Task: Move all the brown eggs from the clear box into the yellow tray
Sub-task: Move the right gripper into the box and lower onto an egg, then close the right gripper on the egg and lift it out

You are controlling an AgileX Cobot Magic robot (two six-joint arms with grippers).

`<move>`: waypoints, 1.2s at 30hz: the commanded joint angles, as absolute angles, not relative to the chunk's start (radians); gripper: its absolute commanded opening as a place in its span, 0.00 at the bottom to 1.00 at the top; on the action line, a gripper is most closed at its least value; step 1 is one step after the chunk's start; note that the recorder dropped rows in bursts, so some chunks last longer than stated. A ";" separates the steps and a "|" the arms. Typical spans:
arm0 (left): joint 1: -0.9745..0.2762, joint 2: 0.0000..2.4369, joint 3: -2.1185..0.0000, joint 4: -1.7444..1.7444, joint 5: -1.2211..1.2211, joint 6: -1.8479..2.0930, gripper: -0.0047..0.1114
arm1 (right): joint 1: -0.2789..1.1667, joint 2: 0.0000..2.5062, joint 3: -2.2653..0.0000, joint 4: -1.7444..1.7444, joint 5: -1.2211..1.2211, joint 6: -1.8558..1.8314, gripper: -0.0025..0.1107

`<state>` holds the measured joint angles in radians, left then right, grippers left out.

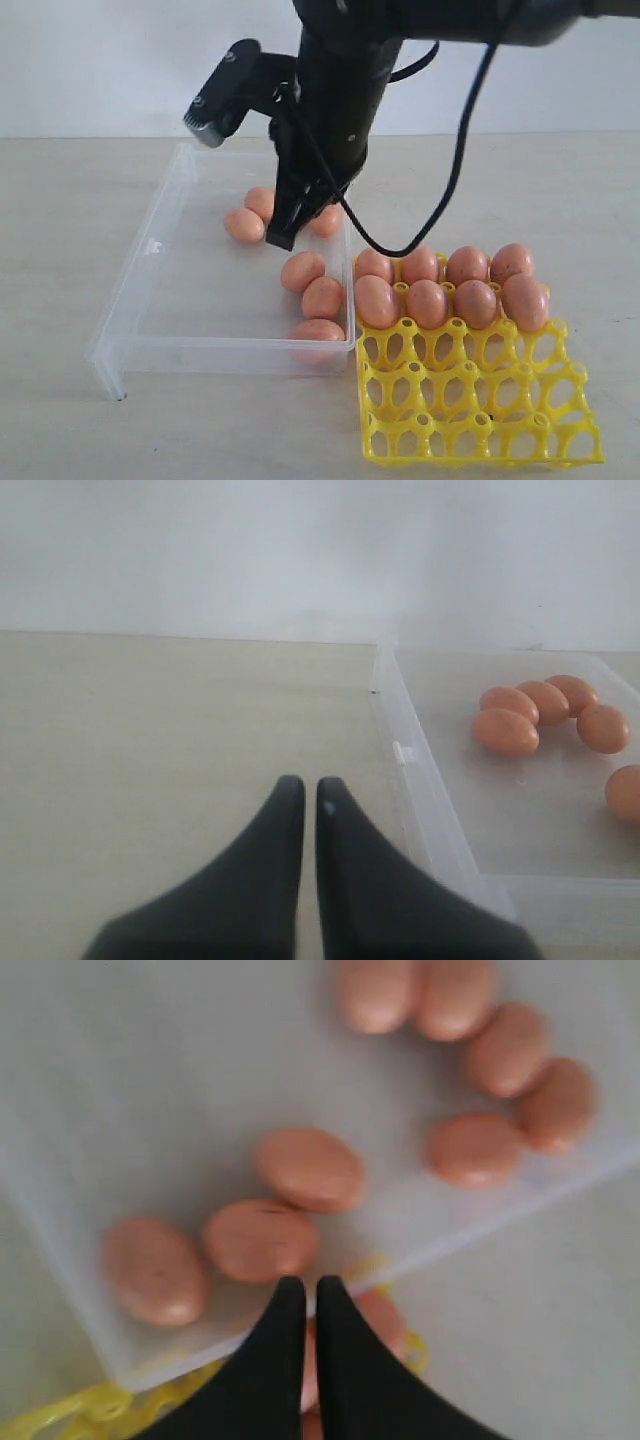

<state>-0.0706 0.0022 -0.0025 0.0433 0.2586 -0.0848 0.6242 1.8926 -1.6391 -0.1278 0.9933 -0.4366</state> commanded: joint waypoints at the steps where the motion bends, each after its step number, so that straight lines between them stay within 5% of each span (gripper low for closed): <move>1: -0.067 0.000 0.000 0.041 0.250 -0.083 0.08 | 0.598 2.007 -1.836 0.116 1.221 -0.938 0.02; 5: -0.067 0.000 0.000 0.041 0.250 -0.083 0.08 | 0.598 2.061 -1.865 0.116 1.183 -1.086 0.07; 13: -0.067 0.000 0.000 0.041 0.250 -0.083 0.08 | 0.598 2.154 -1.861 0.120 1.110 -1.196 0.52; 36: -0.067 0.000 0.000 0.041 0.250 -0.083 0.08 | 0.507 2.278 -1.861 0.149 0.939 -1.184 0.52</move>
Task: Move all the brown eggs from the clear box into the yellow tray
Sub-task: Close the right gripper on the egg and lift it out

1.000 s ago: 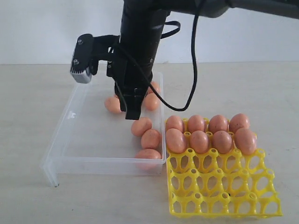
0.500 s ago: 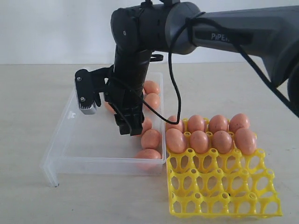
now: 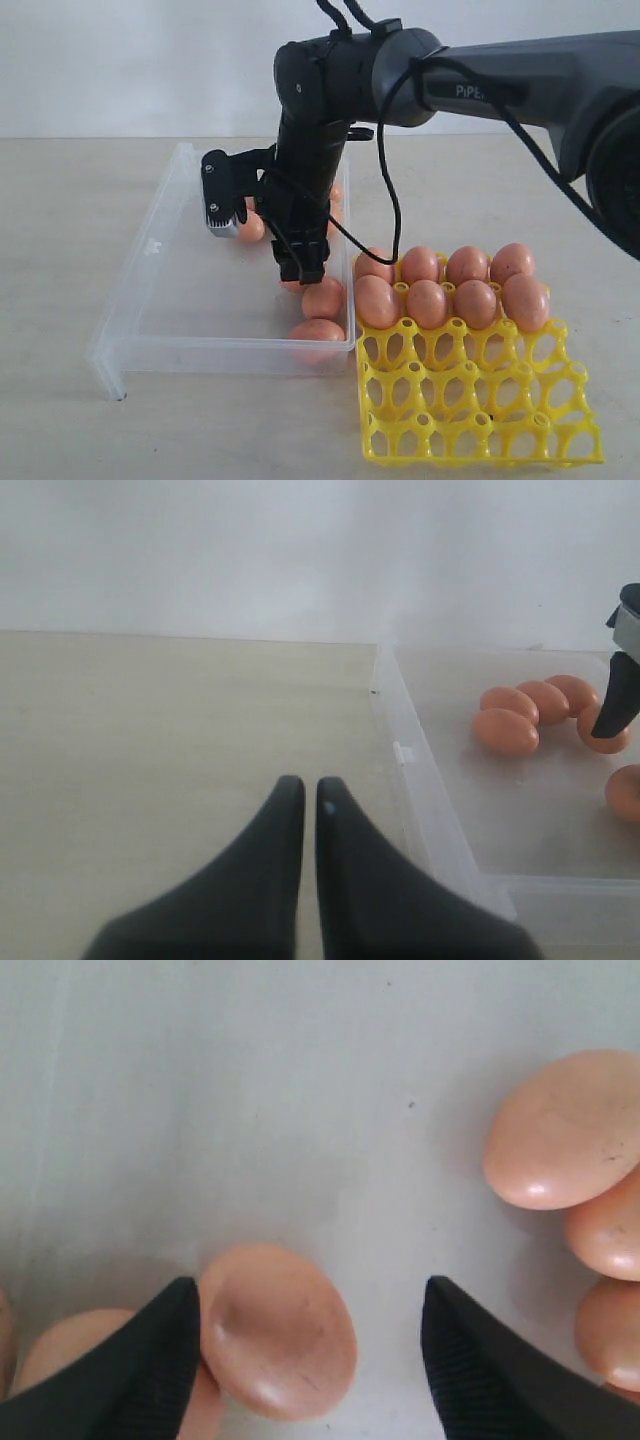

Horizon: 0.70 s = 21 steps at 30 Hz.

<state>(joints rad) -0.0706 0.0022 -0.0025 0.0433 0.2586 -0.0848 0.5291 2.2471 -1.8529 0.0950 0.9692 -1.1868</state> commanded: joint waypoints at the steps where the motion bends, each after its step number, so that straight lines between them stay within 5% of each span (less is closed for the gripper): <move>1: -0.067 0.000 0.000 0.041 0.250 -0.083 0.08 | 0.505 2.287 -1.861 0.149 0.937 -1.184 0.52; 8: -0.067 0.000 0.000 0.041 0.250 -0.083 0.08 | 0.474 2.316 -1.861 0.149 0.894 -1.094 0.49; 12: -0.067 0.000 0.000 0.041 0.250 -0.083 0.08 | 0.458 2.316 -1.861 0.149 0.850 -0.961 0.05; 13: -0.067 0.000 0.000 0.041 0.250 -0.083 0.08 | 0.458 2.314 -1.861 0.149 0.850 -0.914 0.02; 21: -0.067 0.000 0.000 0.041 0.250 -0.083 0.08 | 0.459 2.177 -1.861 0.174 0.842 -0.783 0.02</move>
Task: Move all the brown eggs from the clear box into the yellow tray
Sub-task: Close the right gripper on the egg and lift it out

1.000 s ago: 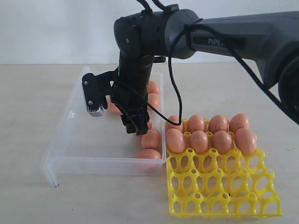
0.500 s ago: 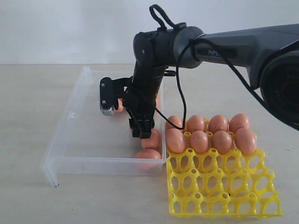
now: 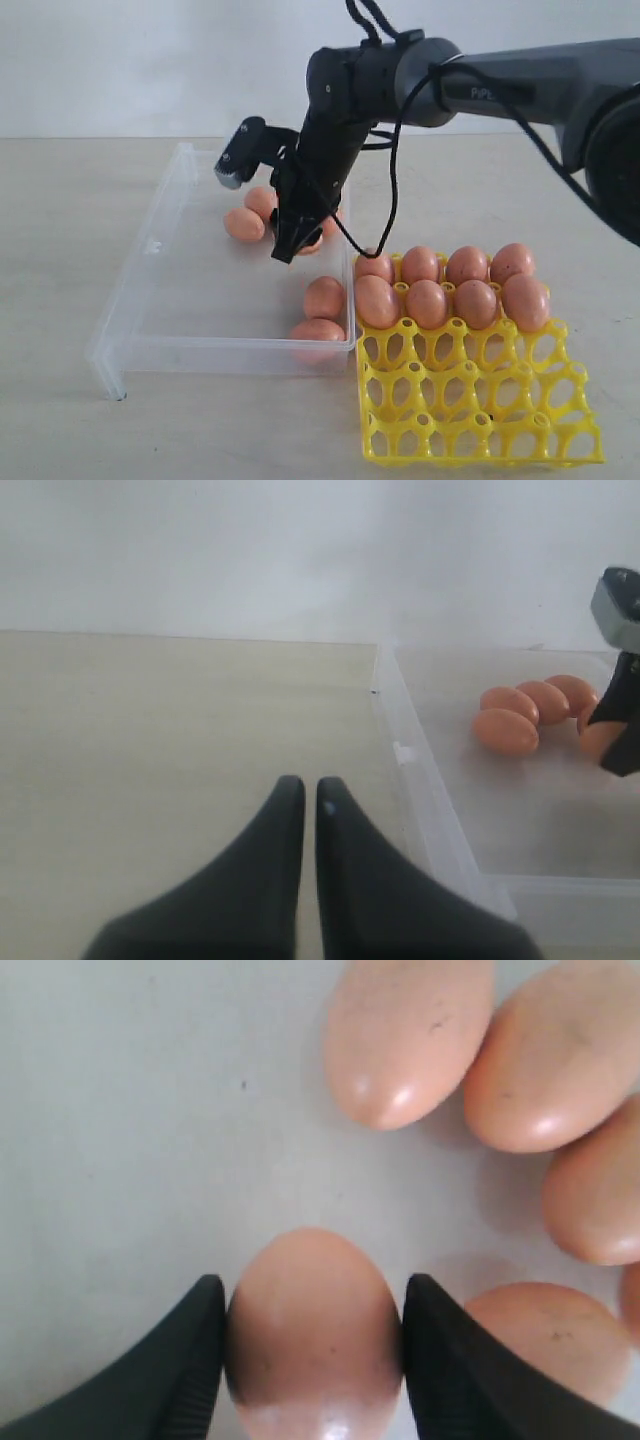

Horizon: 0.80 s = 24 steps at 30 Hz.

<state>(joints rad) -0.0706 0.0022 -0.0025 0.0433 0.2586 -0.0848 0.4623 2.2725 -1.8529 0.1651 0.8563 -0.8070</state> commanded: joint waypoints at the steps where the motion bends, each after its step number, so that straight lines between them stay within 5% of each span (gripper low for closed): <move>1: -0.067 0.000 0.000 0.041 0.250 -0.083 0.08 | 0.459 2.149 -1.861 0.176 0.838 -0.772 0.02; 11: -0.067 0.000 0.000 0.041 0.250 -0.083 0.08 | 0.459 1.844 -1.752 0.297 0.937 -0.604 0.02; 18: -0.067 0.000 0.000 0.041 0.250 -0.083 0.08 | 0.459 1.448 -1.085 0.659 0.131 -0.604 0.02; 21: -0.067 0.000 0.000 0.041 0.250 -0.083 0.08 | 0.441 1.233 -0.652 0.783 -0.489 -0.470 0.02; 24: -0.067 0.000 0.000 0.041 0.250 -0.083 0.08 | 0.288 1.189 -0.542 0.678 -0.560 -0.101 0.02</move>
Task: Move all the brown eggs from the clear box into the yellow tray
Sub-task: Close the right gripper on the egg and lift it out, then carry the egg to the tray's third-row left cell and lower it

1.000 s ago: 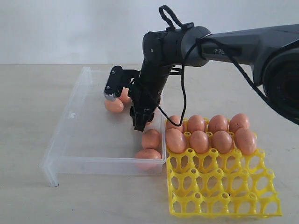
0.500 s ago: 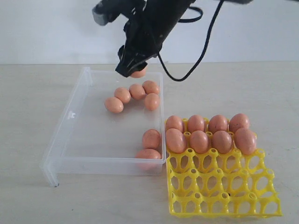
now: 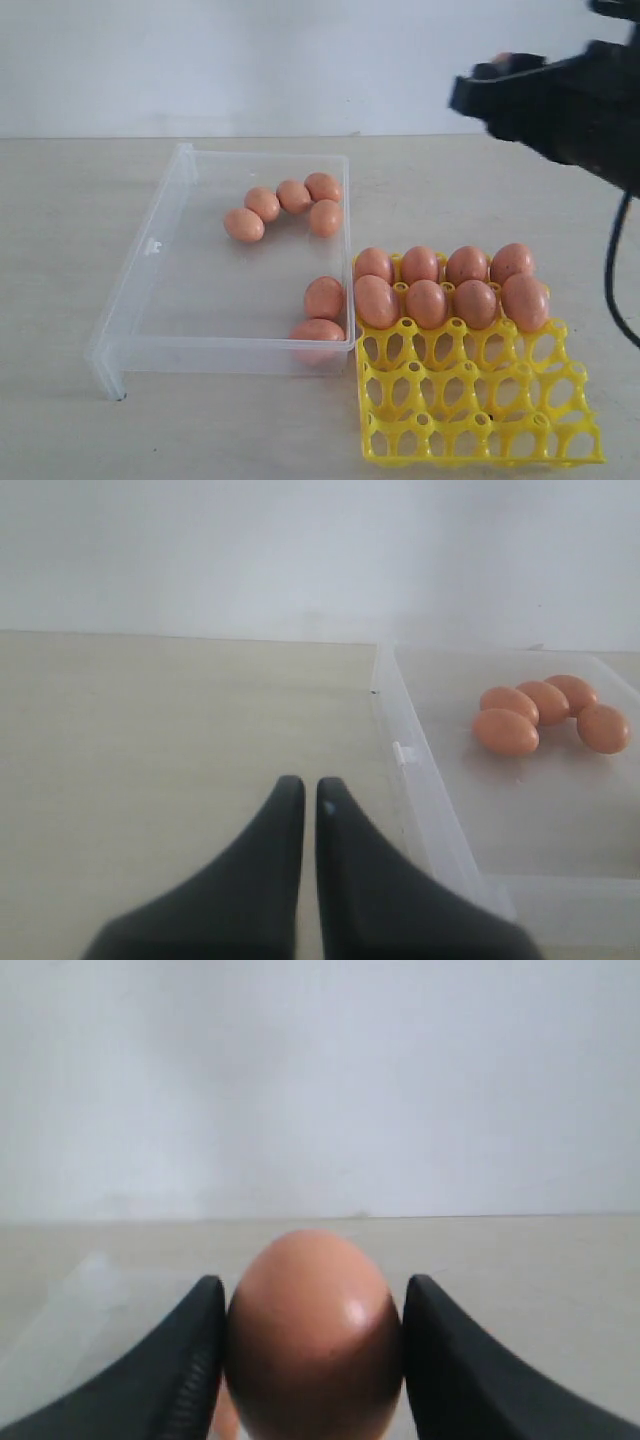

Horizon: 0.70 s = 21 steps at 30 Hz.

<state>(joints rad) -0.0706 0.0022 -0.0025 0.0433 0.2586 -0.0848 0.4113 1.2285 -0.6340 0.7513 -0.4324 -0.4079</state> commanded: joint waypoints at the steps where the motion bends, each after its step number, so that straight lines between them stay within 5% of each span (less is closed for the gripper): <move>1: -0.067 0.000 0.000 0.041 0.250 -0.083 0.08 | 0.175 1.206 -0.538 0.475 -0.551 0.177 0.02; 4: -0.067 0.000 0.000 0.041 0.250 -0.083 0.08 | -0.135 1.342 -0.595 -0.456 -0.781 1.104 0.02; 6: -0.067 0.000 0.000 0.041 0.250 -0.083 0.08 | -0.291 1.503 -0.664 -0.834 -1.170 1.376 0.02; 8: -0.067 0.000 0.000 0.041 0.250 -0.083 0.08 | -0.334 1.609 -0.732 -1.050 -1.221 1.485 0.02; 13: -0.067 0.000 0.000 0.041 0.250 -0.083 0.08 | -0.312 1.698 -0.762 -1.432 -1.221 1.435 0.02; 21: -0.067 0.000 0.000 0.041 0.250 -0.083 0.08 | -0.087 1.700 -0.758 -1.525 -1.203 1.251 0.02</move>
<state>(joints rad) -0.0706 0.0022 -0.0025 0.0433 0.2586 -0.0848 -0.1622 1.7017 -0.7533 -1.4830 -1.1979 1.3327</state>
